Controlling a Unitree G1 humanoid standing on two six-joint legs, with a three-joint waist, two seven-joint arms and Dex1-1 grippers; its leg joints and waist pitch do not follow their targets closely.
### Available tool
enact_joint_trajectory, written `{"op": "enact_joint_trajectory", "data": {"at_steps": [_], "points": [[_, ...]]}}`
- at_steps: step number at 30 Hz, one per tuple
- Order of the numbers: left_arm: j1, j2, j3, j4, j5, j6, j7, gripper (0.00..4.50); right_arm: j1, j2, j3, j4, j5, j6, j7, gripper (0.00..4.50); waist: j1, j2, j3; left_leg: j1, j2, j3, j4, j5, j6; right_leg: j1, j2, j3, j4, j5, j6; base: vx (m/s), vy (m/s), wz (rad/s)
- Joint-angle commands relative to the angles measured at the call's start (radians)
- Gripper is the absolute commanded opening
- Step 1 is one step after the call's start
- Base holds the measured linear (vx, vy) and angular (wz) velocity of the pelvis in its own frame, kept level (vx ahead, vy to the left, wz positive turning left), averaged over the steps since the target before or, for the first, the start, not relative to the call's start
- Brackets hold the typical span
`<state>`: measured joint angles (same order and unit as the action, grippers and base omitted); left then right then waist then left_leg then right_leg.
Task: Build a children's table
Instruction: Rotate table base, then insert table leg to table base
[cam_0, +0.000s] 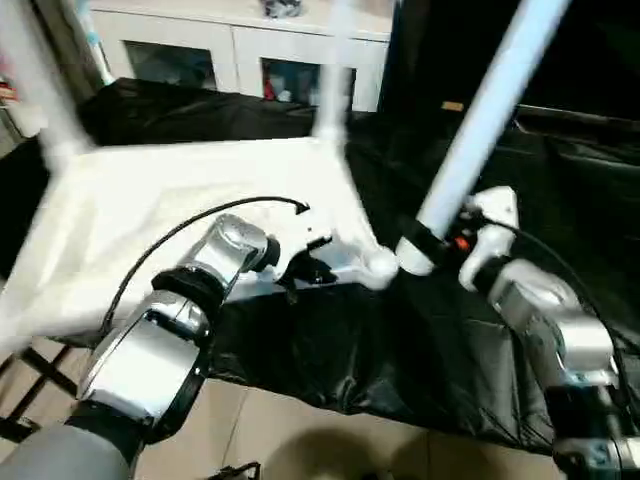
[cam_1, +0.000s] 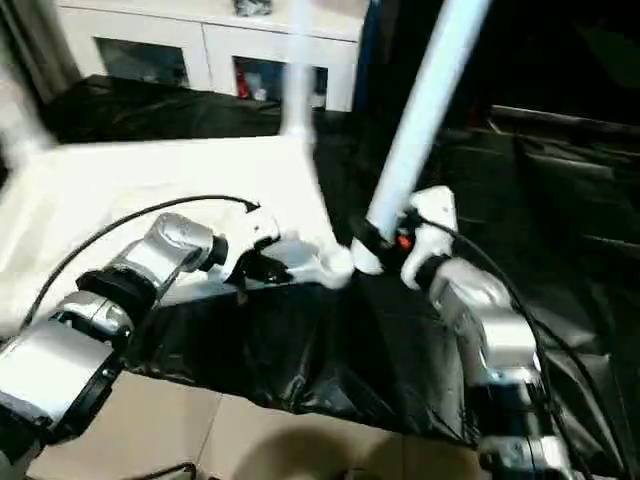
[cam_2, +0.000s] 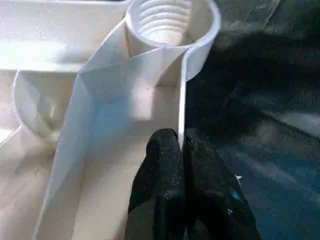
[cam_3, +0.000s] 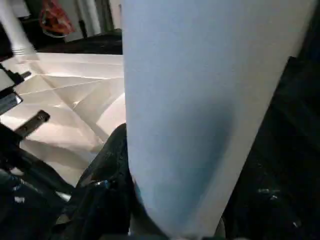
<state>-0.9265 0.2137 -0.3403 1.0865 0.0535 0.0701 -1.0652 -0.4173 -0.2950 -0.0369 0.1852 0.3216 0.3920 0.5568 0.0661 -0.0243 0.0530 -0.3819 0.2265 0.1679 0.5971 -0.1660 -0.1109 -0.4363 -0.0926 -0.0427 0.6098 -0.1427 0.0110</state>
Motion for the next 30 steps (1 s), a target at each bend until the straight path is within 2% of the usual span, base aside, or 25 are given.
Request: {"op": "enact_joint_trajectory", "data": {"at_steps": [1, 3, 4, 6, 11, 12, 13, 15, 18, 30], "points": [[0.031, -0.013, 0.002, -0.039, -0.016, 0.006, -0.013, 0.00, -0.027, -0.006, 0.013, 0.020, -0.009, -0.003, 0.020, 1.90, 0.014, -0.018, -0.077, 0.008, -0.016, 0.019, -0.065, -0.199, 0.056, 0.069, -0.027, 0.015, -0.070, -0.257, -0.214, 0.000, 0.000, 0.00], [0.050, -0.020, 0.007, -0.069, -0.016, 0.002, -0.012, 0.00, -0.040, -0.006, 0.023, 0.038, -0.014, -0.005, 0.034, 1.90, 0.021, -0.019, -0.076, 0.011, -0.013, 0.020, -0.065, -0.207, 0.057, 0.067, -0.025, 0.016, -0.070, -0.243, -0.217, 0.000, 0.000, 0.00], [0.067, -0.026, 0.011, -0.096, -0.018, 0.010, -0.012, 0.00, -0.050, -0.007, 0.035, 0.053, -0.020, -0.005, 0.048, 1.90, 0.026, -0.022, -0.074, 0.010, -0.014, 0.021, -0.066, -0.212, 0.054, 0.067, -0.025, 0.016, -0.070, -0.250, -0.212, 0.000, 0.000, 0.00], [0.090, -0.028, 0.013, -0.133, -0.018, 0.006, -0.014, 0.00, -0.063, -0.011, 0.052, 0.075, -0.028, -0.001, 0.067, 1.90, 0.029, -0.022, -0.074, 0.010, -0.012, 0.019, -0.068, -0.223, 0.046, 0.068, -0.029, 0.015, -0.071, -0.279, -0.200, 0.000, 0.000, 0.00], [0.120, -0.023, 0.011, -0.177, -0.018, 0.013, -0.010, 0.00, -0.071, -0.029, 0.102, 0.109, -0.059, 0.017, 0.104, 1.90, 0.030, -0.022, -0.074, 0.008, -0.014, 0.018, -0.069, -0.226, 0.035, 0.067, -0.029, 0.016, -0.074, -0.314, -0.173, 0.000, 0.000, 0.00], [0.130, -0.019, 0.014, -0.193, -0.019, 0.015, -0.010, 0.00, -0.074, -0.026, 0.109, 0.123, -0.066, 0.011, 0.108, 1.90, 0.030, -0.031, -0.073, 0.006, -0.015, 0.020, -0.069, -0.224, 0.037, 0.067, -0.027, 0.016, -0.076, -0.315, -0.168, 0.000, 0.000, 0.00], [0.134, -0.017, 0.015, -0.200, -0.019, 0.016, -0.011, 0.00, -0.076, -0.024, 0.110, 0.130, -0.069, 0.008, 0.109, 1.90, 0.030, -0.026, -0.073, 0.005, -0.014, 0.017, -0.071, -0.222, 0.035, 0.067, -0.029, 0.016, -0.073, -0.321, -0.165, 0.000, 0.000, 0.00], [0.151, -0.008, 0.022, -0.229, -0.017, 0.018, -0.015, 0.00, -0.087, -0.016, 0.117, 0.166, -0.080, -0.007, 0.109, 1.90, 0.027, -0.027, -0.074, 0.005, -0.013, 0.017, -0.071, -0.222, 0.032, 0.066, -0.029, 0.015, -0.072, -0.315, -0.167, 0.000, 0.000, 0.00], [0.163, -0.003, 0.033, -0.254, -0.026, 0.009, -0.028, 0.00, -0.096, -0.011, 0.117, 0.197, -0.081, -0.015, 0.110, 1.90, 0.027, -0.026, -0.073, 0.009, -0.013, 0.019, -0.070, -0.228, 0.032, 0.063, -0.030, 0.017, -0.075, -0.323, -0.172, 0.000, 0.000, 0.00], [0.190, 0.006, 0.051, -0.306, -0.035, 0.035, -0.038, 0.00, -0.105, 0.024, 0.079, 0.302, -0.045, -0.032, 0.137, 1.90, 0.023, -0.025, -0.072, 0.007, -0.013, 0.018, -0.074, -0.247, 0.027, 0.063, -0.028, 0.017, -0.076, -0.334, -0.165, 0.000, 0.000, 0.00]]}}
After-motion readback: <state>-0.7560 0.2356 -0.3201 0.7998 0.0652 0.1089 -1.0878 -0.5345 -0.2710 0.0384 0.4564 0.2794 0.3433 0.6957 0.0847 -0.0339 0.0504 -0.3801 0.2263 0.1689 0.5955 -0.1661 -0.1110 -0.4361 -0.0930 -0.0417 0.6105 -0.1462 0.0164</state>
